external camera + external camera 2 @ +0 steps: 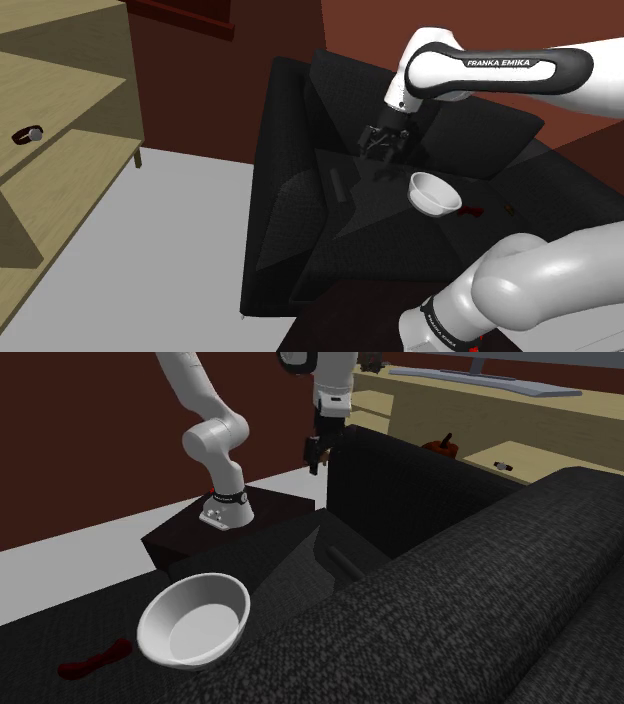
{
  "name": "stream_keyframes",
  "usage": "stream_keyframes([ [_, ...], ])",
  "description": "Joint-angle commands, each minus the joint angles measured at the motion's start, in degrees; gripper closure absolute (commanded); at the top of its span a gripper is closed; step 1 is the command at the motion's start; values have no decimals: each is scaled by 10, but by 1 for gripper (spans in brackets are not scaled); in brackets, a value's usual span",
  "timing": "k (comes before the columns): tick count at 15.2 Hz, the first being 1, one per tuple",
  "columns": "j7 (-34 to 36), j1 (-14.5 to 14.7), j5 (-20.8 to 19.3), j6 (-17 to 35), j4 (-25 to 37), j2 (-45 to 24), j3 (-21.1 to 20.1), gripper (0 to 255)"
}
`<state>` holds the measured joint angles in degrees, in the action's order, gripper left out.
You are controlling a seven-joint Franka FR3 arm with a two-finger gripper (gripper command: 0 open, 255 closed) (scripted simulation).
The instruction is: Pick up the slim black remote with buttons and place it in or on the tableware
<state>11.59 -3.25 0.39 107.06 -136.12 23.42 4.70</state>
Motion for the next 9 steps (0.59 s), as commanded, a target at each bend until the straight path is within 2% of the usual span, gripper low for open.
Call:
stream_keyframes([
  [1, 0, -6, 3, 27, 7, -40, 9, 0],
  [9, -4, -23, 31, 116, 66, -212, 37, 0],
])
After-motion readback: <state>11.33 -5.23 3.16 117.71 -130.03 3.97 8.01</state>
